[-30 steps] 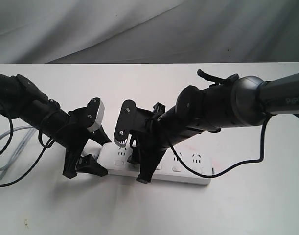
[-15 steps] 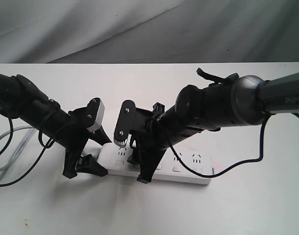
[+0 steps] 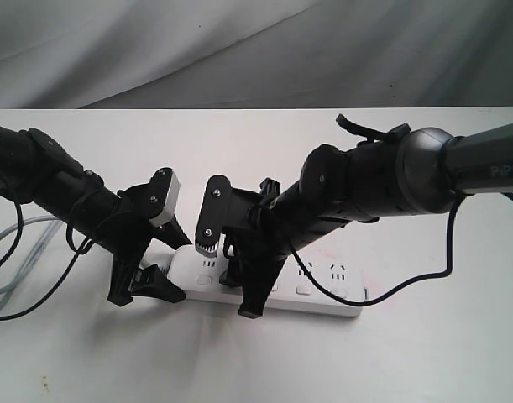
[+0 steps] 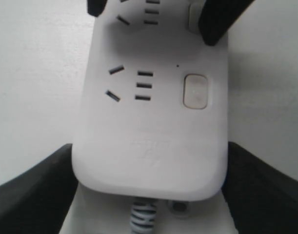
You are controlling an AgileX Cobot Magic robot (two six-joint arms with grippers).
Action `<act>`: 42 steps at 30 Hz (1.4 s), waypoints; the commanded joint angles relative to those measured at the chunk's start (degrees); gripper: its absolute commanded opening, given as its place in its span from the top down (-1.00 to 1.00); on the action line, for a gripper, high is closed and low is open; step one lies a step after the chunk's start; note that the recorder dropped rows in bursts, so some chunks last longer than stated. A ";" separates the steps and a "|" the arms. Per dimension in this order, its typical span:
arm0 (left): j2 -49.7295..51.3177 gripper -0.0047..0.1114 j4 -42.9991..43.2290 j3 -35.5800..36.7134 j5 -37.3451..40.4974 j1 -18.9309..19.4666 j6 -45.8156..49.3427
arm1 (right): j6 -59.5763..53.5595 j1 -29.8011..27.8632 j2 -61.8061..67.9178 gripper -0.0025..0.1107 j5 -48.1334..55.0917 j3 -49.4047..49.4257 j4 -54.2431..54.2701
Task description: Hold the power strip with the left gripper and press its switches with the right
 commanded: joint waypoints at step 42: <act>-0.02 -0.24 1.53 -0.12 -0.55 -0.28 -0.07 | -0.94 -3.85 -10.54 0.01 1.57 5.39 -2.31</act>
